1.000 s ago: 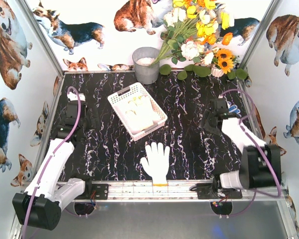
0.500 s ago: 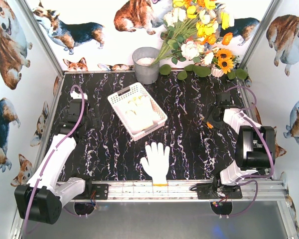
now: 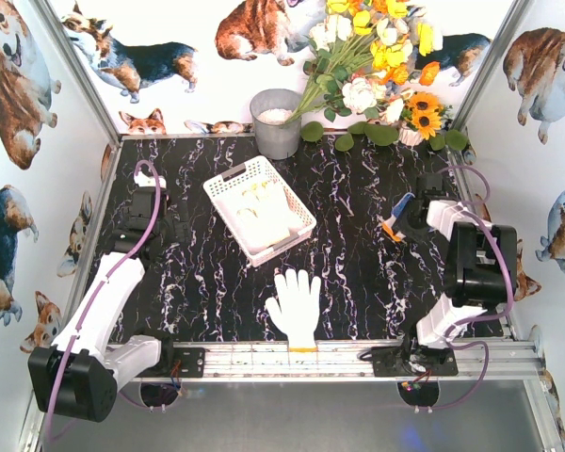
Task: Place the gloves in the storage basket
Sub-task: Pick up the glove from the center of the board, then place the glove at the center of the board.
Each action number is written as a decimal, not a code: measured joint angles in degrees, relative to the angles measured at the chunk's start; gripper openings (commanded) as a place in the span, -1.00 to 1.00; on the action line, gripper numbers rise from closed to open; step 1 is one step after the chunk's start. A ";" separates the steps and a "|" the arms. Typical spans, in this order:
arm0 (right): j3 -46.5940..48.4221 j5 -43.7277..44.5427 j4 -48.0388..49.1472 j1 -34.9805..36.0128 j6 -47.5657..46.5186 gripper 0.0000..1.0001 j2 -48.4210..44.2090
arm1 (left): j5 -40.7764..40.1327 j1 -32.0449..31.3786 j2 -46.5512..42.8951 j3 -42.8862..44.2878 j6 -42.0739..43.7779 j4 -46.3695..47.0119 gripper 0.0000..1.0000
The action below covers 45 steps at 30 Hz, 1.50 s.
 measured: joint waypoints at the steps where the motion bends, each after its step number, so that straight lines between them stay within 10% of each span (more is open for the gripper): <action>1: 0.52 -0.22 0.00 0.00 0.00 -0.25 0.57 | 0.00 0.00 0.04 0.00 0.00 0.07 0.99; 14: 1.33 -2.19 0.50 -0.07 -0.37 -0.98 1.64 | 0.04 0.11 0.28 0.00 0.04 0.26 0.99; 29: -7.72 -14.40 -4.37 0.24 -0.42 -1.00 -13.57 | 2.43 0.24 -0.63 0.00 0.20 0.31 0.85; 45: -15.45 -28.74 -5.44 18.34 8.04 -1.00 -24.00 | 27.02 -0.07 -10.43 -9.20 -11.72 2.12 0.65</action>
